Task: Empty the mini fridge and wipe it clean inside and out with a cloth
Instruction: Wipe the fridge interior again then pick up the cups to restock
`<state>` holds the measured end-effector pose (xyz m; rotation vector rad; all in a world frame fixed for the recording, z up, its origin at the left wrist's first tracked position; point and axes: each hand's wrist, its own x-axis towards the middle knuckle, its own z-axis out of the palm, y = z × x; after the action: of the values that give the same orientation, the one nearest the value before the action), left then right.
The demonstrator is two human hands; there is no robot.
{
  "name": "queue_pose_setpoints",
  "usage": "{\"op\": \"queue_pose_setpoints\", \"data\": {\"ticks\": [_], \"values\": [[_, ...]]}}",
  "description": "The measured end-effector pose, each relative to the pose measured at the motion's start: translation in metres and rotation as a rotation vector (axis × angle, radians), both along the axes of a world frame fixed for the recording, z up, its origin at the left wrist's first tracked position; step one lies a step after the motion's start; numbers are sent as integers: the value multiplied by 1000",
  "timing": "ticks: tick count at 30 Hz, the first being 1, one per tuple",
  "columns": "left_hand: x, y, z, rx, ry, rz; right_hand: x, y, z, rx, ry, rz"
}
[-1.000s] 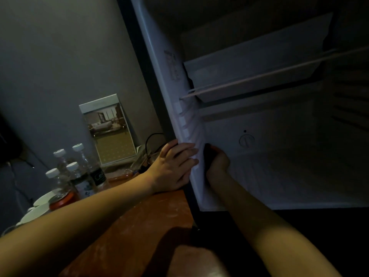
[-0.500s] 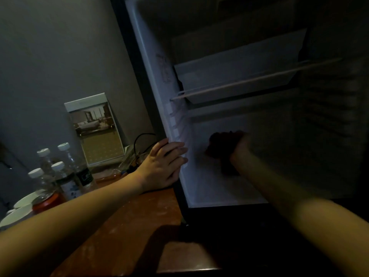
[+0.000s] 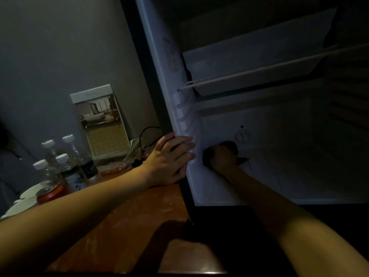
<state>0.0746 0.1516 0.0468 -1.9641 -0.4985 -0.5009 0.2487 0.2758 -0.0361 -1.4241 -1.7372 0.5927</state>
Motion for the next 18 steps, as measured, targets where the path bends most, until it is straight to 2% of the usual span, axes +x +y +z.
{"op": "queue_pose_setpoints", "data": {"ticks": [1,6,8,11,14,16,18], "values": [[1,-1,0,-2,-12,-7,0,2,-3,21,-87,35],[6,-11,1,-47,-48,32,19,-37,-7,145,-112,182],[8,-18,2,-62,-58,65,34,-69,-1,184,-80,305],[13,-31,3,-100,-57,135,55,-132,21,-13,-32,606],[12,-40,3,-177,34,240,77,-180,32,-331,-198,915],[11,-43,4,-201,75,287,91,-189,37,-376,-84,870],[11,-44,2,-207,65,285,106,-182,45,-304,137,648]]}}
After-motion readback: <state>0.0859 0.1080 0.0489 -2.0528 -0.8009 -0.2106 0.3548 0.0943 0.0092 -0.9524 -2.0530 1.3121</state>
